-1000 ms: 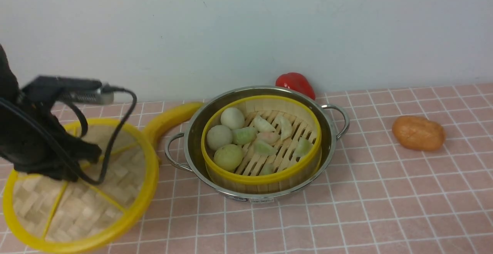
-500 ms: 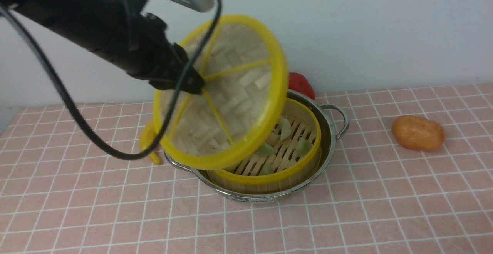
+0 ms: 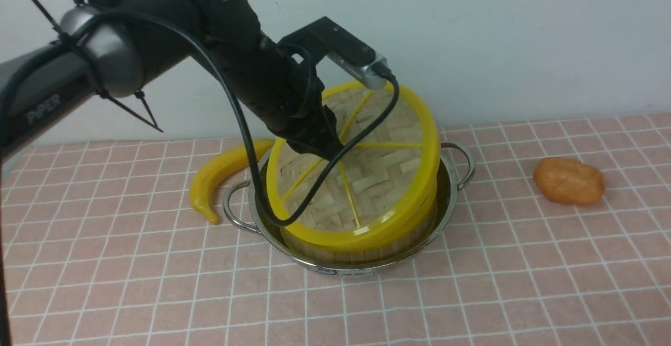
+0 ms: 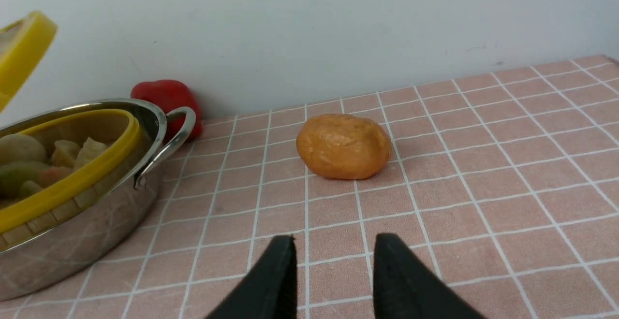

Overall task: Place the steamer in the pot on the pink tablecloth, and put the lid on the steamer.
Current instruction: 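Place the yellow bamboo steamer lid onto the steamer in the pot with the left gripper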

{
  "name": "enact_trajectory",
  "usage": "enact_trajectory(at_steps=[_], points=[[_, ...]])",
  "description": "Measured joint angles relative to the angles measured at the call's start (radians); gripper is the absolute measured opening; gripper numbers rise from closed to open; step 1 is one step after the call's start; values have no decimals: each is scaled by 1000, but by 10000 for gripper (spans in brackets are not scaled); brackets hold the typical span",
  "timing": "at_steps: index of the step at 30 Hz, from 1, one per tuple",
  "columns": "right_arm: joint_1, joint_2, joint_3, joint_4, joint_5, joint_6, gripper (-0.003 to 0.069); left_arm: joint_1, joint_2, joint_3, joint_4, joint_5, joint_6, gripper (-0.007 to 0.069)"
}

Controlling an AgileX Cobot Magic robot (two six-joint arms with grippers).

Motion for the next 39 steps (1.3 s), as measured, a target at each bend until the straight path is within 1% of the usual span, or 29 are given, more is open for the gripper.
enact_trajectory(at_steps=[8, 14, 26, 31, 39], points=[[0, 0, 0, 0, 0, 0, 243, -3, 13, -9, 54, -46, -43, 123], [0, 0, 0, 1, 0, 0, 243, -3, 36, -12, 58, -50, -54, 123], [0, 0, 0, 1, 0, 0, 243, -4, 45, -13, 73, -50, -54, 123], [0, 0, 0, 1, 0, 0, 243, -4, 45, -13, 76, -60, -21, 123], [0, 0, 0, 1, 0, -1, 243, -5, 63, -16, 45, -98, -3, 123]])
